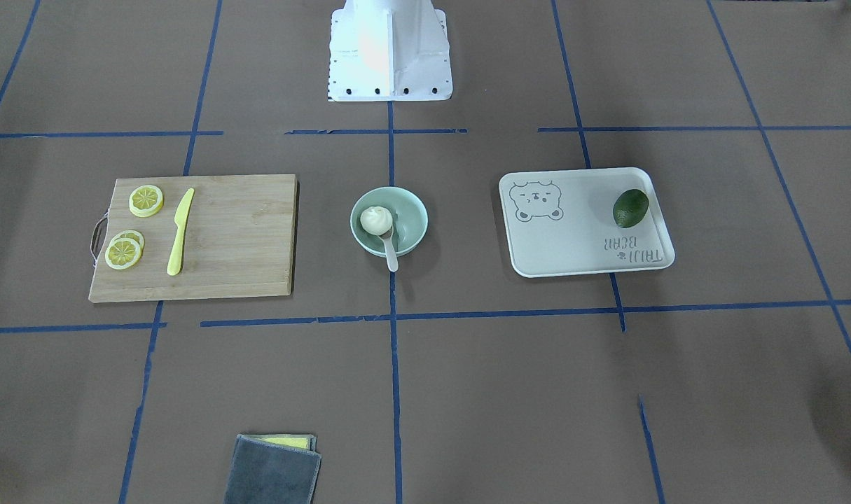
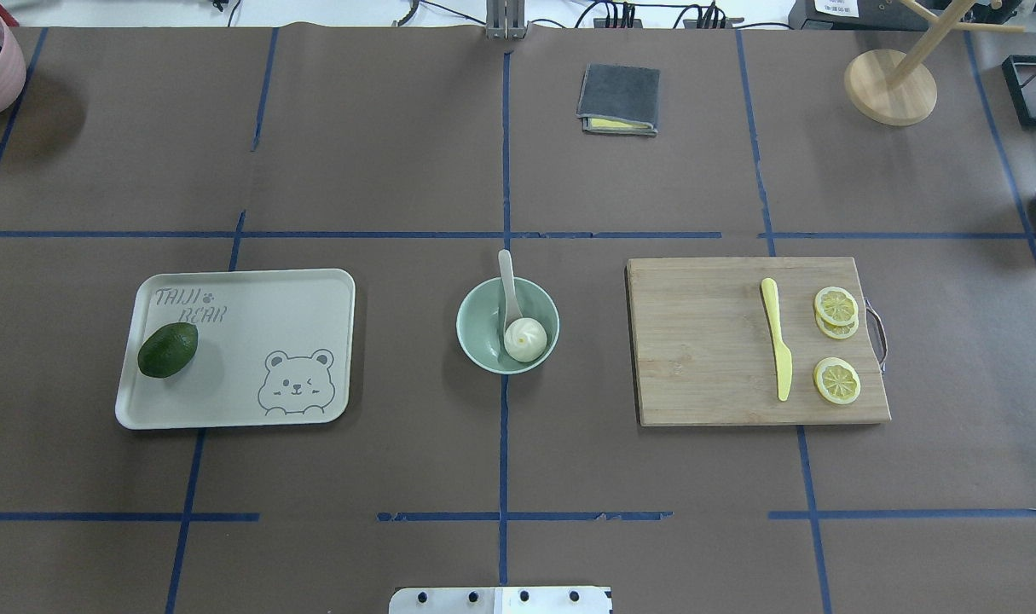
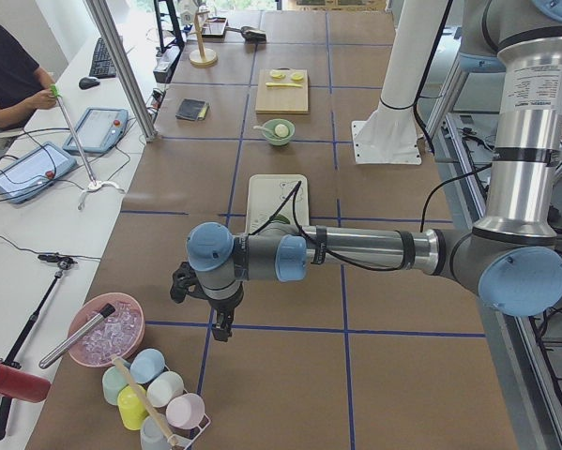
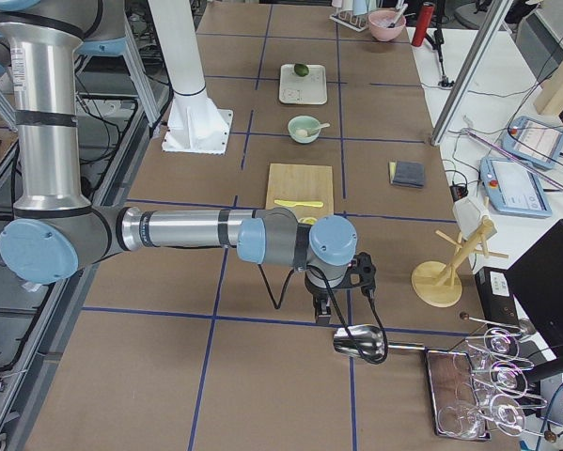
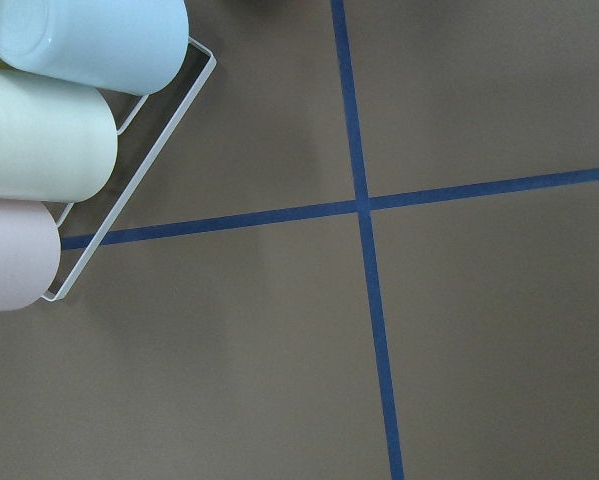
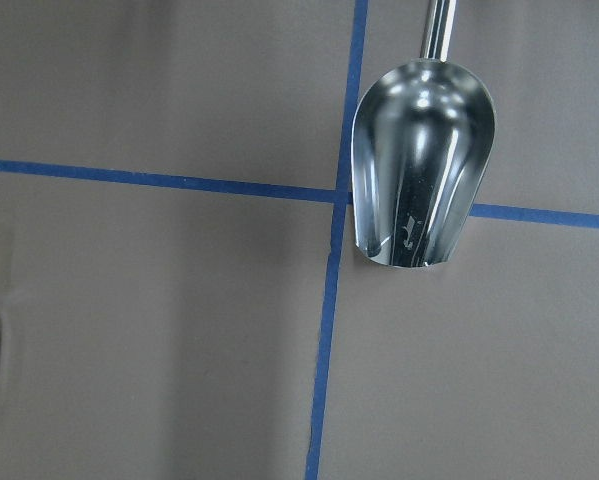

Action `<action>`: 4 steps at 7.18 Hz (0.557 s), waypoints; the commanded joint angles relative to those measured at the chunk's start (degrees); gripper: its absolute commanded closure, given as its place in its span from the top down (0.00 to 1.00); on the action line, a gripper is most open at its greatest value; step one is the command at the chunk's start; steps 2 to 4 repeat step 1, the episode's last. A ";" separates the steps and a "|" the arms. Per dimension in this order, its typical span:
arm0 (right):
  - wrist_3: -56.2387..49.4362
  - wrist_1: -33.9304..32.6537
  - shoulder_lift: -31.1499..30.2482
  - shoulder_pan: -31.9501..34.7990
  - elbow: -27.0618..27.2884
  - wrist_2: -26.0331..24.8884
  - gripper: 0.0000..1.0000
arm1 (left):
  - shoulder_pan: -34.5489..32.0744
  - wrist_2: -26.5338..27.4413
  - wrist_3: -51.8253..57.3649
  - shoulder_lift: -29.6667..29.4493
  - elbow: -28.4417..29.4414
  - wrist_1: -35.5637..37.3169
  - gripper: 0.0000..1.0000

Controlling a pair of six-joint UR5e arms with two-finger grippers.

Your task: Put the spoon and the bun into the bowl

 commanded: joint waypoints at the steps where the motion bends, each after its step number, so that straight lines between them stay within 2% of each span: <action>1: 0.00 0.00 0.47 0.00 0.01 -0.06 1.00 | 0.00 0.00 0.00 0.00 -0.04 -0.07 1.00; 4: 0.00 0.00 0.47 0.00 0.01 -0.06 1.00 | 0.00 0.00 0.00 0.00 -0.04 -0.07 1.00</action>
